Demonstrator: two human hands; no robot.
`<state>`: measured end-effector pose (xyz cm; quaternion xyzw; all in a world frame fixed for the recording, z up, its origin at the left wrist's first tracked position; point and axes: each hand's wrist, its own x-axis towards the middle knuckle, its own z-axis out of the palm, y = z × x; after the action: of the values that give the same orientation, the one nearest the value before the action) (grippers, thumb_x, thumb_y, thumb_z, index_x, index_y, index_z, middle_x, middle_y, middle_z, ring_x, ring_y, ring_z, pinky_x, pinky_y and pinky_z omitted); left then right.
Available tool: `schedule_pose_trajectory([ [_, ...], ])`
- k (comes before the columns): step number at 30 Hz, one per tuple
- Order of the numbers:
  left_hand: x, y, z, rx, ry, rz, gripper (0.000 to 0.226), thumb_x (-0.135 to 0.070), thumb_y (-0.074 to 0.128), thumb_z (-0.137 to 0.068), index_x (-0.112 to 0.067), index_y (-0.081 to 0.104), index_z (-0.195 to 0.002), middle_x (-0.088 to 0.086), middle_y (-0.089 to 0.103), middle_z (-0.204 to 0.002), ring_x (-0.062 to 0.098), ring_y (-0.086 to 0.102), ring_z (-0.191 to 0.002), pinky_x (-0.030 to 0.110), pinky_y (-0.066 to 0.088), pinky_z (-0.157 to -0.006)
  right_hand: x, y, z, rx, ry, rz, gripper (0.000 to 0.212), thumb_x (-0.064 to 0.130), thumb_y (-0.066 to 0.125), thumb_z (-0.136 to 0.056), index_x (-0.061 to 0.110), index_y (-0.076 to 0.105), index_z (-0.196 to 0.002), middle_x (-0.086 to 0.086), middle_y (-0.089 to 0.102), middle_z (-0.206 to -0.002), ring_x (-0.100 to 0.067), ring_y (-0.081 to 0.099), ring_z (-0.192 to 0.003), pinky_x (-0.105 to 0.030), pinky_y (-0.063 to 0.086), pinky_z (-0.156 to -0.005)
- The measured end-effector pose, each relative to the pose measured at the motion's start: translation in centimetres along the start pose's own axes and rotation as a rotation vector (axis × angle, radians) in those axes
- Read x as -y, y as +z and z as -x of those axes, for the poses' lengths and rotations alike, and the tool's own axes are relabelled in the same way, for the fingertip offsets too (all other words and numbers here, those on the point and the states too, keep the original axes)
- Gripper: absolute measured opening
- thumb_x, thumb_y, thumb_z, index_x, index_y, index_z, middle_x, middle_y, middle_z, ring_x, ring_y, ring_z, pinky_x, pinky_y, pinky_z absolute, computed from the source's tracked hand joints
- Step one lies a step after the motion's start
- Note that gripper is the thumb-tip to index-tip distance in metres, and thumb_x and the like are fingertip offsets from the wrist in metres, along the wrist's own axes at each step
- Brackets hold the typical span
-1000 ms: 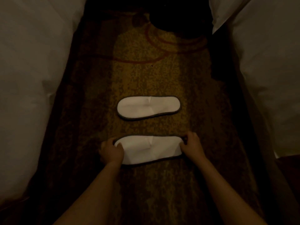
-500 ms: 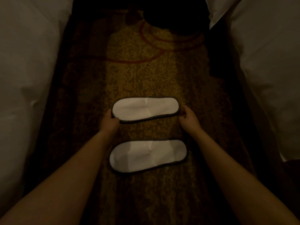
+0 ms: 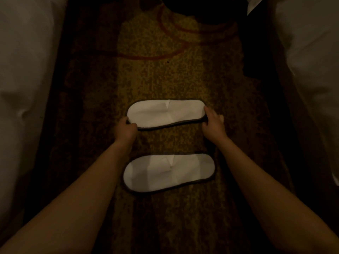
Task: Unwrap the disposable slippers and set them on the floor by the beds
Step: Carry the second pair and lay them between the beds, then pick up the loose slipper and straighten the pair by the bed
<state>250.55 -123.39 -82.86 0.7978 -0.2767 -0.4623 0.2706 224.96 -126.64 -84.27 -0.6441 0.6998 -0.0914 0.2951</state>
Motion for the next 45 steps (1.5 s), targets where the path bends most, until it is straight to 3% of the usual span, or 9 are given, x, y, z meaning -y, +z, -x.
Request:
schedule_pose_trajectory([
  [6, 0.2, -0.4, 1.6, -0.079, 0.136, -0.203, 0.034, -0.013, 0.043, -0.094, -0.004, 0.050, -0.126, 0.021, 0.052, -0.131, 0.037, 0.050, -0.117, 0.039, 0.043, -0.093, 0.7, -0.3, 1.5, 0.006, 0.047, 0.044, 0.060, 0.011, 0.043, -0.091, 0.017, 0.020, -0.146, -0.013, 0.016, -0.156, -0.038, 0.024, -0.132, -0.043, 0.026, -0.109],
  [9, -0.4, -1.9, 4.2, 0.008, 0.176, -0.491, 0.038, -0.014, 0.043, -0.094, 0.002, 0.047, -0.129, 0.026, 0.047, -0.136, 0.041, 0.045, -0.124, 0.043, 0.037, -0.105, 2.1, -2.0, 3.7, 0.070, 0.127, 0.072, 0.059, 0.020, 0.043, -0.092, 0.018, 0.019, -0.146, -0.014, 0.016, -0.156, -0.040, 0.023, -0.134, -0.045, 0.024, -0.110],
  [14, -3.1, -5.8, 11.1, 0.215, 0.195, -0.846, 0.037, -0.022, 0.042, -0.096, 0.004, 0.052, -0.121, 0.028, 0.052, -0.129, 0.042, 0.048, -0.119, 0.039, 0.038, -0.099, 5.0, -7.5, 9.4, 0.303, 0.246, 0.165, 0.065, 0.037, 0.042, -0.092, 0.019, 0.013, -0.147, -0.011, 0.012, -0.157, -0.040, 0.017, -0.137, -0.048, 0.021, -0.111],
  [24, -13.4, -10.3, 25.1, 0.414, 0.209, -0.903, 0.042, -0.024, 0.039, -0.098, 0.000, 0.047, -0.131, 0.025, 0.048, -0.136, 0.039, 0.045, -0.123, 0.039, 0.038, -0.102, 11.9, -21.4, 19.0, 0.421, 0.247, 0.201, 0.067, 0.050, 0.038, -0.092, 0.018, 0.016, -0.145, -0.011, 0.017, -0.155, -0.038, 0.019, -0.136, -0.050, 0.021, -0.108],
  [30, -22.6, -12.6, 33.5, 0.441, 0.317, -0.932, 0.032, -0.023, 0.039, -0.097, 0.003, 0.056, -0.103, 0.027, 0.059, -0.114, 0.041, 0.055, -0.106, 0.044, 0.048, -0.090, 16.1, -31.7, 23.8, 0.375, 0.232, 0.177, 0.066, 0.052, 0.036, -0.092, 0.017, 0.017, -0.145, -0.012, 0.021, -0.153, -0.040, 0.022, -0.135, -0.052, 0.021, -0.108],
  [33, -27.3, -13.5, 37.9, 0.479, 0.337, -0.963, 0.032, -0.023, 0.036, -0.097, 0.002, 0.055, -0.100, 0.027, 0.059, -0.113, 0.039, 0.055, -0.104, 0.046, 0.048, -0.090, 17.9, -37.2, 26.6, 0.387, 0.212, 0.152, 0.065, 0.054, 0.034, -0.091, 0.019, 0.018, -0.144, -0.012, 0.024, -0.152, -0.039, 0.023, -0.135, -0.053, 0.021, -0.110],
  [40, -35.8, -13.7, 48.2, 0.572, 0.506, -1.100, 0.043, -0.030, 0.036, -0.098, -0.007, 0.044, -0.134, 0.020, 0.050, -0.135, 0.035, 0.048, -0.122, 0.038, 0.039, -0.099, 19.9, -48.8, 34.1, 0.317, 0.188, 0.073, 0.070, 0.060, 0.036, -0.088, 0.024, 0.015, -0.145, -0.011, 0.026, -0.152, -0.038, 0.028, -0.135, -0.057, 0.027, -0.107],
  [45, -37.3, -12.9, 54.6, 0.645, 0.597, -1.191, 0.045, -0.030, 0.036, -0.099, -0.007, 0.041, -0.137, 0.017, 0.048, -0.140, 0.031, 0.046, -0.126, 0.035, 0.037, -0.101, 19.1, -53.4, 41.0, 0.246, 0.298, 0.009, 0.071, 0.062, 0.036, -0.088, 0.023, 0.018, -0.145, -0.012, 0.028, -0.151, -0.040, 0.029, -0.134, -0.054, 0.030, -0.108],
])
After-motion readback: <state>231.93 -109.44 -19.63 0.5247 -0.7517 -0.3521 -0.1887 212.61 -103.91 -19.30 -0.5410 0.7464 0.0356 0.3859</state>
